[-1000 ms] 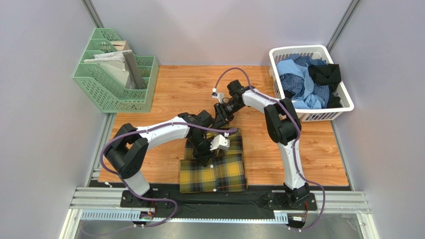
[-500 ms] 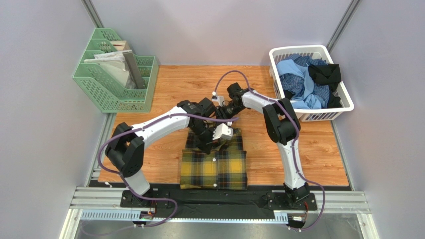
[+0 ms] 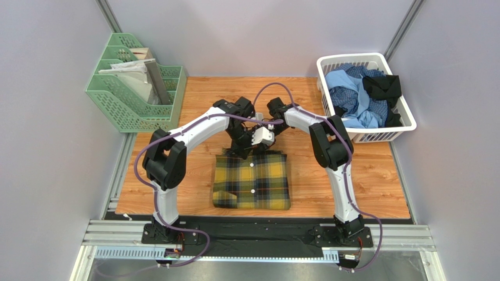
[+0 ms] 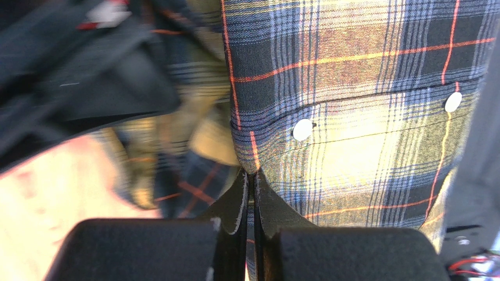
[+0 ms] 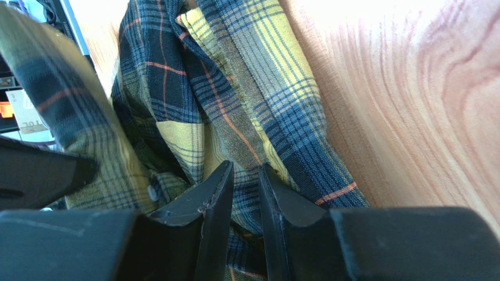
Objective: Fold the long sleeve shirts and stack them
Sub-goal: Fold the shirt
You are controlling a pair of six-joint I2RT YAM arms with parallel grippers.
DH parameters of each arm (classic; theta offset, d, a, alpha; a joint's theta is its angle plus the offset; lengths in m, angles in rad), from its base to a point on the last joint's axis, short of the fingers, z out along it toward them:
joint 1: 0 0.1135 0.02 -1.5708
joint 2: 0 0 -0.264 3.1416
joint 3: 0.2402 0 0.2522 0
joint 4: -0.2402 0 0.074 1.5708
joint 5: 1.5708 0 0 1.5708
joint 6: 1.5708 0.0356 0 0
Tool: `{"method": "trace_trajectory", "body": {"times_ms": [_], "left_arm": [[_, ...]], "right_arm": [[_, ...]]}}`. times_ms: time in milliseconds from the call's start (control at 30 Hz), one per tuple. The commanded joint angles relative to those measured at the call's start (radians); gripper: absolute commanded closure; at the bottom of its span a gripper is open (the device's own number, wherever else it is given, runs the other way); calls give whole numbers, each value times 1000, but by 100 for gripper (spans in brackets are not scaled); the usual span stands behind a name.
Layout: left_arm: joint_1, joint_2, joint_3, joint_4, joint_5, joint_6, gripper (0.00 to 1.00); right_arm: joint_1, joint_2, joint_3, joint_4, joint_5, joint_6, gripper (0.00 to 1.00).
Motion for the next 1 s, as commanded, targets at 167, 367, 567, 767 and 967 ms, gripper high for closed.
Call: {"method": "trace_trajectory", "body": {"times_ms": [167,367,567,767,967], "left_arm": [[28,34,94,54,-81,120,100],[31,16,42,146,-115,126,100],[36,-13,14,162,-116,128,83],[184,-64,77,117,43,-22,55],[366,-107,40,102,224,-191,46]], "right_arm": [[4,-17,17,-47,7,-65,70],[-18,-36,63,-76,7,-72,70],[-67,-69,121,-124,31,-81,59],[-166,-155,114,-153,24,-49,40],[-242,-295,-23,-110,-19,2,31]]}}
